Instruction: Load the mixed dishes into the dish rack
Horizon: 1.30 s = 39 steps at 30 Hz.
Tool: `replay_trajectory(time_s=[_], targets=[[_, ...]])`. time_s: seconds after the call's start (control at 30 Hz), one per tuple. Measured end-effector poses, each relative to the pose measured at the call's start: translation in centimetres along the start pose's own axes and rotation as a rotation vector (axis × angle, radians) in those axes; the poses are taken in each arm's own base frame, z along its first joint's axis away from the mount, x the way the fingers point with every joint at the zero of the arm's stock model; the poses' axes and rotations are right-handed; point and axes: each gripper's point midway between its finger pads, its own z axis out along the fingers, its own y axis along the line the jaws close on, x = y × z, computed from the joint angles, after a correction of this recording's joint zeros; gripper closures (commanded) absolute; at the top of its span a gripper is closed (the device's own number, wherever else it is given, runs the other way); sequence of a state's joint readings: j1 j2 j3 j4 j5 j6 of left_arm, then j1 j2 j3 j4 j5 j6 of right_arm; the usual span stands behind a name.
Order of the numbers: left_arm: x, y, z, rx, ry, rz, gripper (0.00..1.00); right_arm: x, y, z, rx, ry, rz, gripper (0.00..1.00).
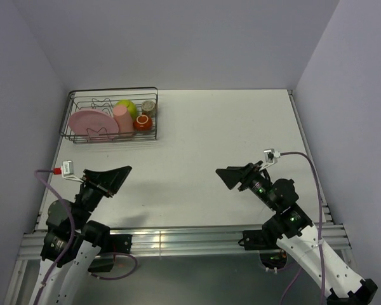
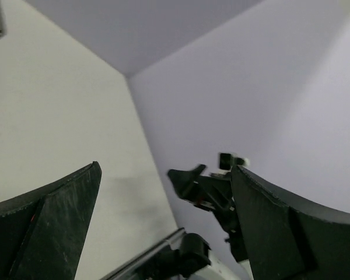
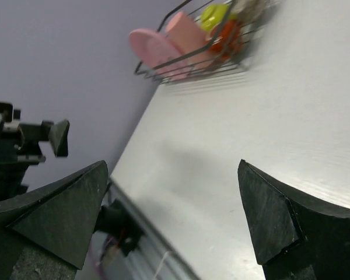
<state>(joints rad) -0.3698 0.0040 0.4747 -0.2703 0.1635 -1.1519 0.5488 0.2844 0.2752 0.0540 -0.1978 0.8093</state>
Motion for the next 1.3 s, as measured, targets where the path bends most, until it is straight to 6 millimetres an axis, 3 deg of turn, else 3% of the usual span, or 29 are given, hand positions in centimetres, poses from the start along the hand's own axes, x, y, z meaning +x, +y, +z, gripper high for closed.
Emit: replay_trajectory(time_s=[0.13, 0.23, 0.37, 0.53, 0.67, 0.83, 1.03, 1.3], targets=[[0.7, 6.3, 0.5, -0.202, -0.024, -0.003, 0.01, -0.6, -2.8, -0.3, 0.100, -0.081, -0.045, 0.00], [1.0, 9.4, 0.6, -0.293, -0.048, 0.001, 0.01, -1.0, -4.5, -0.5, 0.166, -0.128, -0.069, 0.00], [1.0, 11.7, 0.7, -0.346, -0.076, 0.019, 0.01, -0.7, -6.7, -0.7, 0.236, -0.153, -0.091, 0.00], [0.5, 12.6, 1.2, -0.344, -0.119, 0.050, 0.01, 0.4, -8.5, -0.9, 0.248, -0.170, -0.094, 0.00], [0.5, 13.7, 1.5, -0.353, -0.138, 0.058, 0.01, 0.2, -8.1, -0.9, 0.198, -0.213, -0.089, 0.00], [0.1, 13.6, 2.2, -0.297, -0.173, 0.081, 0.01, -3.1, -4.1, -1.2, 0.043, -0.353, -0.094, 0.00], [0.1, 13.6, 3.2, -0.200, -0.222, 0.059, 0.01, -5.0, -2.0, -1.6, -0.039, -0.432, -0.092, 0.00], [-2.4, 7.6, 3.4, 0.047, -0.327, -0.011, 0.01, -5.6, -1.8, -1.5, -0.040, -0.458, -0.063, 0.00]])
